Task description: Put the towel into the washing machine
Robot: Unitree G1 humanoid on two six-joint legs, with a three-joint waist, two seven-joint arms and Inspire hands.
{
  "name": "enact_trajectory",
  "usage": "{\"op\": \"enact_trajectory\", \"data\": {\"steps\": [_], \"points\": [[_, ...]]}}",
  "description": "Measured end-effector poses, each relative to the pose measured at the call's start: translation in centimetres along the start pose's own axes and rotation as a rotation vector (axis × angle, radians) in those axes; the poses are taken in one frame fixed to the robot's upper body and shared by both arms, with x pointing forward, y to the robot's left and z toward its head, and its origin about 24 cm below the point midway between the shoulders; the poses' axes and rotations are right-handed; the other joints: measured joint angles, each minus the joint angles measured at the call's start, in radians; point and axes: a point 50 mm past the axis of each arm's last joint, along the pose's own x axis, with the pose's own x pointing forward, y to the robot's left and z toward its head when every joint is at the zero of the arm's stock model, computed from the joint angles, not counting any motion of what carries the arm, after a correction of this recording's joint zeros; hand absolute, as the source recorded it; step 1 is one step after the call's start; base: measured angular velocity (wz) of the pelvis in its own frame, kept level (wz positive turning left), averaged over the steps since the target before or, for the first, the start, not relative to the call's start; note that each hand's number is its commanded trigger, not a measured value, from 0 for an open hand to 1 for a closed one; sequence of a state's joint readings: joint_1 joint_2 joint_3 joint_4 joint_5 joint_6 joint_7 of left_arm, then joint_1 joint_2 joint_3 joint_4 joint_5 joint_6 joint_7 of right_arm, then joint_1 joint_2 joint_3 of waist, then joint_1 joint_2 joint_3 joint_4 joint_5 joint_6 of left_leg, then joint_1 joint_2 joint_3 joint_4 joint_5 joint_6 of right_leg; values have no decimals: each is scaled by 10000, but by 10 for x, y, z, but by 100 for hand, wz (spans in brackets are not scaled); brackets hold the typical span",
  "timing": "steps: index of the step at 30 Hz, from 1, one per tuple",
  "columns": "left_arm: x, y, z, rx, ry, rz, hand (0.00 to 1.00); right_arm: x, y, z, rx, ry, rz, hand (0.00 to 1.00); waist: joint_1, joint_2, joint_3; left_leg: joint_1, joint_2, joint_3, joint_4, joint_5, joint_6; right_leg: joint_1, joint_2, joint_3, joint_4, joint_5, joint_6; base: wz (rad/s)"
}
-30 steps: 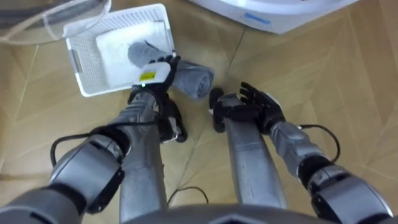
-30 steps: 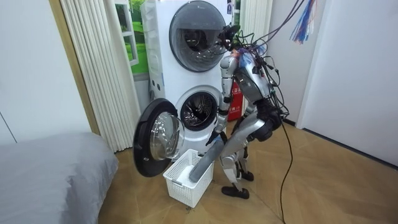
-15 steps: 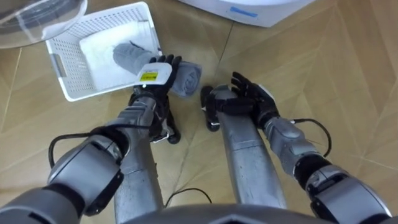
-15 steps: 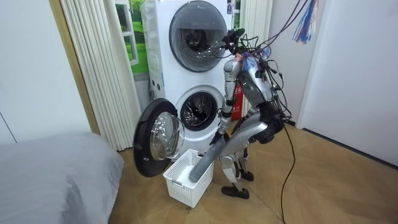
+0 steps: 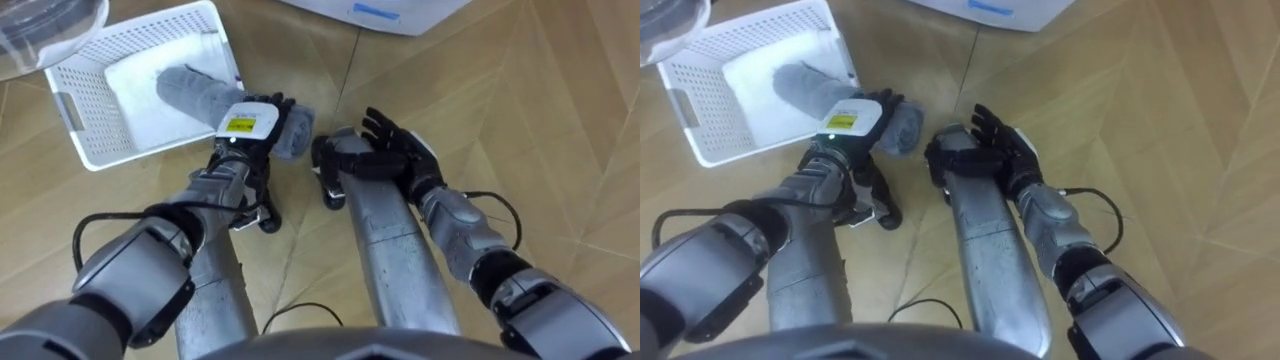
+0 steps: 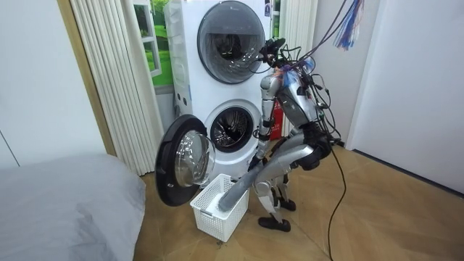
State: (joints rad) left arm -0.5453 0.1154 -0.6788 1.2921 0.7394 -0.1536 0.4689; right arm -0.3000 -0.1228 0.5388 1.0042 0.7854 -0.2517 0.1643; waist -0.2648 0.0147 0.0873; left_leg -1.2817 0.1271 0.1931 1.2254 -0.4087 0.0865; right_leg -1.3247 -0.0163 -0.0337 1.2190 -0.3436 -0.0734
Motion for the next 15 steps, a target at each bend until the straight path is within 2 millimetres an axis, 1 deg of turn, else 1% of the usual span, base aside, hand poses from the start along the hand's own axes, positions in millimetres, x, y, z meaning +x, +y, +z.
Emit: {"op": "enact_trajectory", "data": {"steps": [7, 10, 15], "points": [[1, 3, -3, 173, -2, 114, 100, 1, 2, 0, 245, -23, 38, 0, -41, -24, 2, -143, 11, -63, 104, -64, -8, -100, 44, -14, 45, -32, 12, 0], [1, 4, -3, 186, 6, 113, 100, 1, 4, 0, 175, -49, 193, 0, -59, -116, 3, -168, 37, -63, 333, -236, 3, -130, 55, -1, 244, -149, 30, -4], [-1, 1, -4, 245, -28, 10, 100, 1, 4, 0, 170, -48, 212, 0, -58, -128, 7, -168, 72, -49, 531, -414, 63, -130, 41, 1, 392, -241, 58, -4]]}}
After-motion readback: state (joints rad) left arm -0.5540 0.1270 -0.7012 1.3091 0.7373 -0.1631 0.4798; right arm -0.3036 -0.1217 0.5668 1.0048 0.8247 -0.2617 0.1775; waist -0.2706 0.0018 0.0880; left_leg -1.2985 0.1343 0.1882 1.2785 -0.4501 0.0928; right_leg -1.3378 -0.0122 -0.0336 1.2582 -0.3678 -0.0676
